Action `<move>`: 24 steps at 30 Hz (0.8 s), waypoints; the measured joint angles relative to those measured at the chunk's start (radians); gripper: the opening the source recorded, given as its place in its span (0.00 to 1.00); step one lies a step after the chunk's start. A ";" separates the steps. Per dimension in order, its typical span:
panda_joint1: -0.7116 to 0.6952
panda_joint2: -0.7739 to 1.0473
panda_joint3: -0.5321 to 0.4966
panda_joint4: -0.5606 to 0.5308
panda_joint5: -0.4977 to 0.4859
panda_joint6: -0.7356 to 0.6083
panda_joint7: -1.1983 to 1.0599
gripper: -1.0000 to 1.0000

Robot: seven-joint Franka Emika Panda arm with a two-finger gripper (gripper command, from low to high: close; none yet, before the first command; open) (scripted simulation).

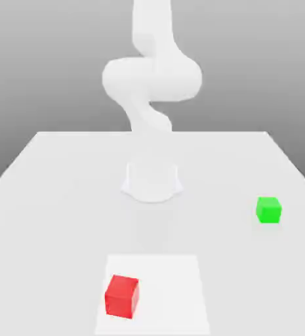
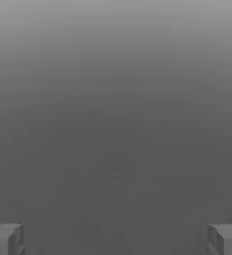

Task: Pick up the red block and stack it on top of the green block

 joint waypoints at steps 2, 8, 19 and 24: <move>-0.007 0.077 -0.003 -0.024 -0.001 0.035 0.009 0.50; -0.028 0.296 -0.011 -0.091 -0.003 0.135 0.032 0.50; -0.060 0.695 -0.036 -0.214 0.006 0.316 0.066 0.50; -0.072 0.876 -0.037 -0.251 0.022 0.414 0.069 0.50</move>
